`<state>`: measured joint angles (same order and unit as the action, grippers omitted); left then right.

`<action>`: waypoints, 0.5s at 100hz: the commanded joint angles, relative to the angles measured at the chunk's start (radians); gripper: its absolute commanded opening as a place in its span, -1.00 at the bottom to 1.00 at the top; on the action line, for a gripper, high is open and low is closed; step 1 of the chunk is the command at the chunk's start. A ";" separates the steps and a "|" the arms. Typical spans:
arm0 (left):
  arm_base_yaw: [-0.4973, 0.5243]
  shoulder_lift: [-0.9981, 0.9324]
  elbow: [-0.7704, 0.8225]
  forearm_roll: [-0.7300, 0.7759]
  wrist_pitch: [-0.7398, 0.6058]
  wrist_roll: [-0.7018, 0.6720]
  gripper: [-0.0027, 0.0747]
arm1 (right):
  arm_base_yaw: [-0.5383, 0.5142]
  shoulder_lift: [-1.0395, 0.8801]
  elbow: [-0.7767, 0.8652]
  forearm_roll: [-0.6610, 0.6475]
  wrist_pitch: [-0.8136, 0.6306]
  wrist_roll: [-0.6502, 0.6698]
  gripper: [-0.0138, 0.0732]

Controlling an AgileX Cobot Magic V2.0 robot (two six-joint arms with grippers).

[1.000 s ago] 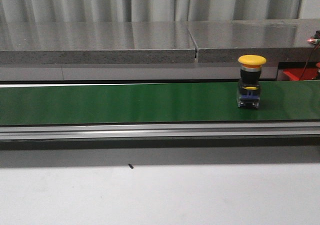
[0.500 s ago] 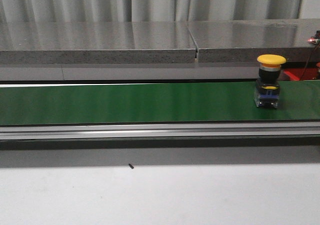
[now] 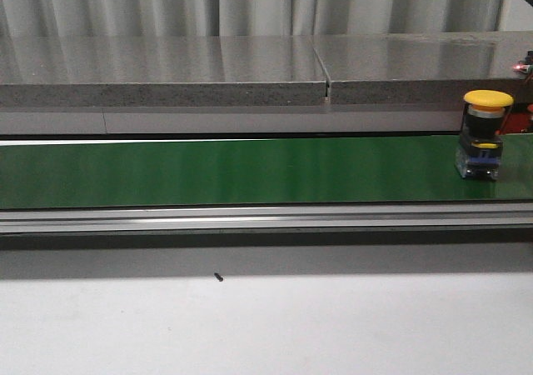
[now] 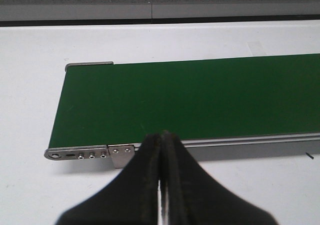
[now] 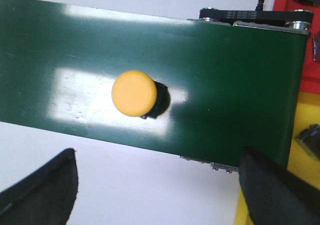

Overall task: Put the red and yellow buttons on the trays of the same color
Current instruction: 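Lower the right gripper onto the yellow button at the belt end, then grasp the yellow button, carry it into the yellow tray, open right gripper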

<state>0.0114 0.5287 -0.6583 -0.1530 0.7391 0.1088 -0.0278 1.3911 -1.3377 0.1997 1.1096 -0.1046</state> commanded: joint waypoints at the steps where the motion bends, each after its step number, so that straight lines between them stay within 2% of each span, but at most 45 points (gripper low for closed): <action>1: -0.008 0.002 -0.027 -0.014 -0.071 -0.008 -0.98 | 0.002 -0.035 -0.023 0.016 -0.041 0.042 0.80; 28: -0.008 0.002 -0.027 -0.014 -0.071 -0.008 -0.98 | 0.002 0.045 -0.023 -0.019 -0.016 0.116 0.80; 50: -0.008 0.002 -0.027 -0.014 -0.071 -0.008 -0.98 | 0.002 0.131 -0.023 -0.046 -0.057 0.127 0.80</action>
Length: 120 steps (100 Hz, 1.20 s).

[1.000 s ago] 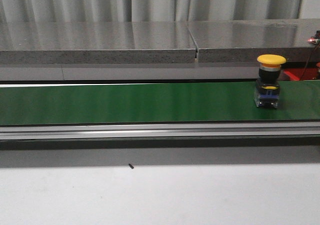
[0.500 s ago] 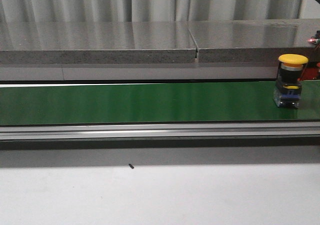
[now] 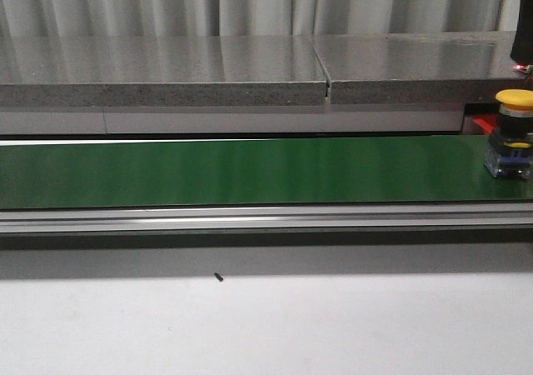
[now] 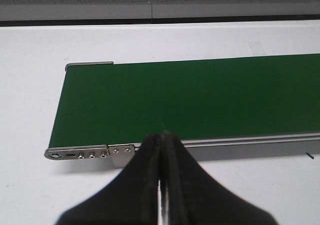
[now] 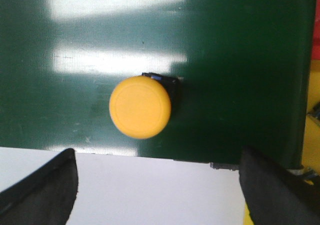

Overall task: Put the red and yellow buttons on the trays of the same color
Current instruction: 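Grasp the yellow button, carry it into the yellow tray, open right gripper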

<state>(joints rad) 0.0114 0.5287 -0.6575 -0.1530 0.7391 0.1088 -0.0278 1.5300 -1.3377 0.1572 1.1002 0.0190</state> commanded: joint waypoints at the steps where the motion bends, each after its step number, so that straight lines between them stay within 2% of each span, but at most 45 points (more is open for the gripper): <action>1: -0.008 0.002 -0.027 -0.014 -0.071 -0.008 -0.98 | 0.002 -0.005 -0.023 -0.003 -0.050 0.003 0.80; 26: -0.008 0.002 -0.027 -0.014 -0.071 -0.008 -0.98 | 0.002 0.085 -0.023 -0.005 -0.128 0.003 0.80; 33: -0.008 0.002 -0.027 -0.014 -0.071 -0.008 -0.98 | 0.002 0.099 -0.023 -0.005 -0.131 0.003 0.74; 43: -0.008 0.002 -0.027 -0.014 -0.071 -0.008 -0.98 | 0.002 0.109 -0.023 -0.008 -0.130 0.003 0.40; 55: -0.008 0.002 -0.027 -0.014 -0.071 -0.008 -0.98 | 0.002 0.108 -0.023 -0.009 -0.140 0.003 -0.21; 62: -0.008 0.002 -0.027 -0.014 -0.071 -0.008 -0.98 | 0.002 0.108 -0.023 -0.009 -0.144 0.003 -0.44; 69: -0.008 0.002 -0.027 -0.014 -0.071 -0.008 -0.98 | 0.002 0.097 -0.023 -0.011 -0.144 0.003 -0.58; 76: -0.008 0.002 -0.027 -0.014 -0.071 -0.008 -0.98 | 0.002 0.071 -0.023 -0.021 -0.145 0.003 -0.64; 97: -0.008 0.002 -0.027 -0.014 -0.071 -0.008 -0.98 | -0.031 -0.047 -0.018 -0.052 -0.099 0.003 -0.64; 120: -0.008 0.002 -0.027 -0.014 -0.071 -0.008 -0.98 | -0.182 -0.196 0.073 -0.052 -0.079 0.004 -0.64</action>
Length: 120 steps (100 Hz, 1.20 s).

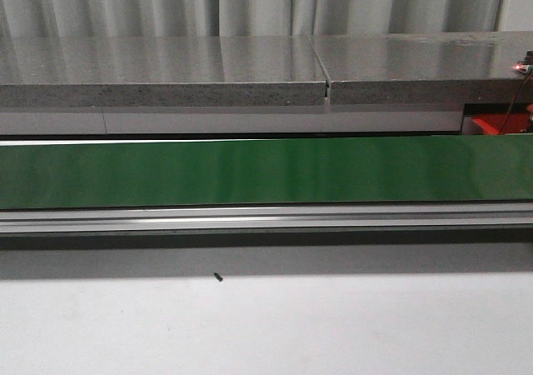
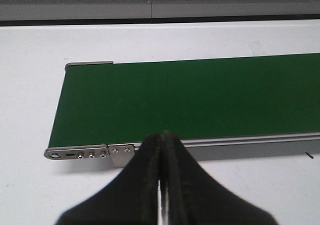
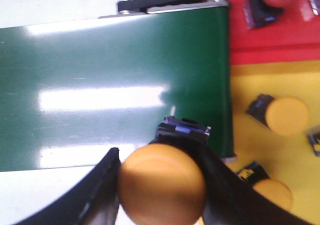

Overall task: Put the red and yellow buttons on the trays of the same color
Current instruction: 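Grasp the yellow button, carry it into the yellow tray, open right gripper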

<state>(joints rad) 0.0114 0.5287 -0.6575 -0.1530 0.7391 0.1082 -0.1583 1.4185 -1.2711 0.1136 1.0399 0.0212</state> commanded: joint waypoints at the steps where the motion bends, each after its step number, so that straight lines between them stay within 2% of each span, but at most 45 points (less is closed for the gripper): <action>1: -0.008 0.002 -0.027 -0.014 -0.071 -0.008 -0.98 | -0.063 -0.089 0.014 -0.009 -0.018 0.003 -0.64; 30: -0.008 0.002 -0.027 -0.014 -0.071 -0.008 -0.98 | -0.293 -0.233 0.142 -0.011 -0.013 0.032 -0.64; 57: -0.008 0.002 -0.027 -0.014 -0.071 -0.008 -0.98 | -0.497 -0.268 0.226 -0.018 -0.014 0.060 -0.64; 97: -0.008 0.002 -0.027 -0.014 -0.071 -0.008 -0.98 | -0.561 -0.255 0.407 -0.031 -0.251 0.078 -0.64; 120: -0.008 0.002 -0.027 -0.014 -0.073 -0.008 -0.98 | -0.561 -0.159 0.416 0.004 -0.312 0.080 -0.64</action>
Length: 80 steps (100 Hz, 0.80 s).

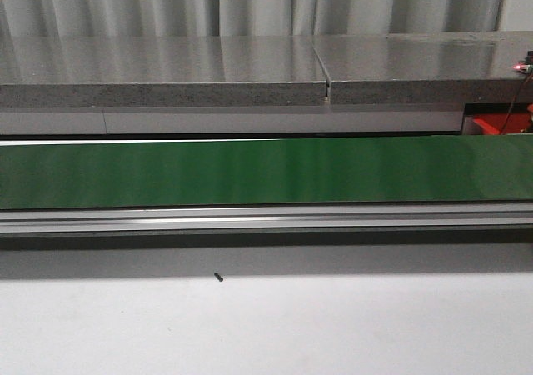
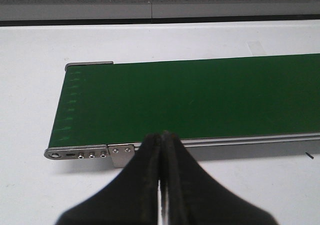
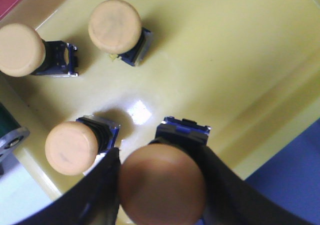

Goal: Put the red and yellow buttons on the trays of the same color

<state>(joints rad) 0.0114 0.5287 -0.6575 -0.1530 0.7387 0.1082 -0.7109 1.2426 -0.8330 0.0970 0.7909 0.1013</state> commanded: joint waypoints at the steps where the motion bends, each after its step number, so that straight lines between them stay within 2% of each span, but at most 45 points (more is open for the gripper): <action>1: -0.008 0.002 -0.027 -0.014 -0.073 -0.008 -0.98 | -0.009 0.025 -0.022 0.020 -0.064 0.000 -0.64; 52: -0.008 0.002 -0.027 -0.014 -0.073 -0.008 -0.98 | -0.009 0.249 -0.022 0.073 -0.162 0.000 -0.60; 66: -0.008 0.002 -0.027 -0.014 -0.073 -0.008 -0.98 | -0.009 0.252 -0.022 0.073 -0.165 0.000 -0.43; 73: -0.008 0.002 -0.027 -0.014 -0.073 -0.008 -0.98 | -0.009 0.252 -0.022 0.073 -0.164 0.000 -0.24; 80: -0.008 0.002 -0.027 -0.014 -0.073 -0.008 -0.98 | -0.009 0.252 -0.022 0.074 -0.165 0.000 0.03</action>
<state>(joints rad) 0.0114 0.5287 -0.6575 -0.1530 0.7370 0.1082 -0.7109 1.5183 -0.8330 0.1671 0.6523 0.1022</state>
